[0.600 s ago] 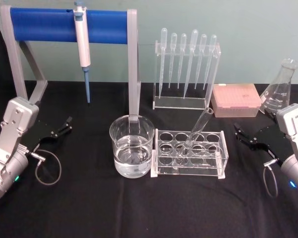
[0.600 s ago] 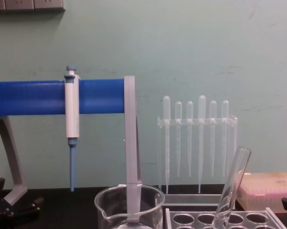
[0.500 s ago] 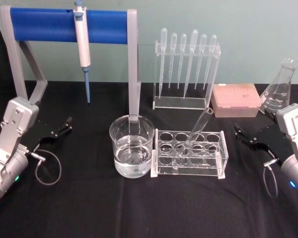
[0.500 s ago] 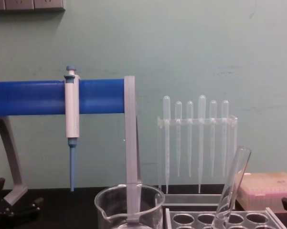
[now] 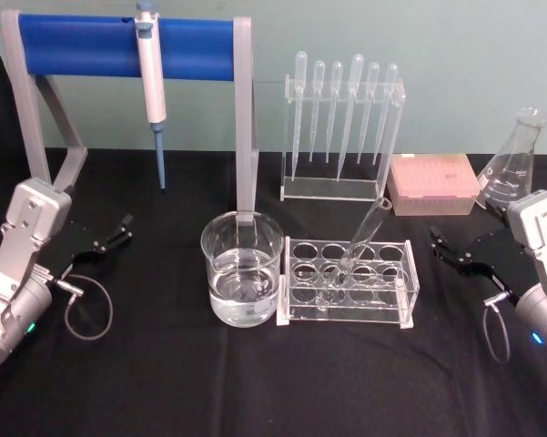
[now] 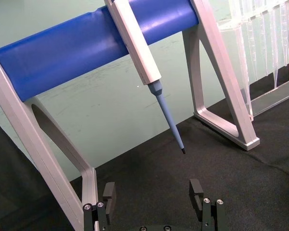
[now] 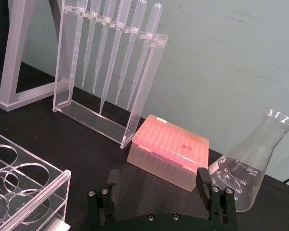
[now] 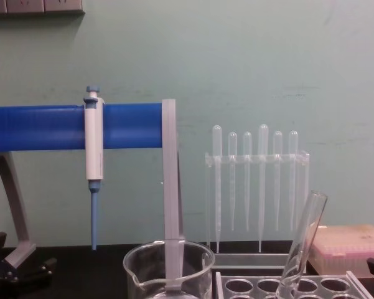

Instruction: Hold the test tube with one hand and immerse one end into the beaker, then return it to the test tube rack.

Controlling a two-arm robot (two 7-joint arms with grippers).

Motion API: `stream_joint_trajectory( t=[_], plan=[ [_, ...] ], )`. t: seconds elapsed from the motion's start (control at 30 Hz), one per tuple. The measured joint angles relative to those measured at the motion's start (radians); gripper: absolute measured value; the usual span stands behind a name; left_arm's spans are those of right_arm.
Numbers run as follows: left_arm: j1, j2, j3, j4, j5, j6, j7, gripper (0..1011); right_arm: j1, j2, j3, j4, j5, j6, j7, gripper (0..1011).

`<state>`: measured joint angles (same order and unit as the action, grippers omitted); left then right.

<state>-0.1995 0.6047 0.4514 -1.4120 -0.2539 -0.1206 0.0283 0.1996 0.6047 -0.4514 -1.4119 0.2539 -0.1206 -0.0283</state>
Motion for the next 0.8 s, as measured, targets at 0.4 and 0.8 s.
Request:
stream_joint_trajectory(
  t=[0.4, 0.8],
  plan=[
    [0.0, 0.0, 0.0, 0.0, 0.0, 0.0, 0.0, 1000, -0.001, 0.0, 0.002, -0.001, 0.001, -0.001, 0.002, 1004],
    [0.0, 0.0, 0.0, 0.0, 0.0, 0.0, 0.0, 1000, -0.139, 0.098, 0.114, -0.202, 0.125, -0.019, 0.121, 1004]
  ],
)
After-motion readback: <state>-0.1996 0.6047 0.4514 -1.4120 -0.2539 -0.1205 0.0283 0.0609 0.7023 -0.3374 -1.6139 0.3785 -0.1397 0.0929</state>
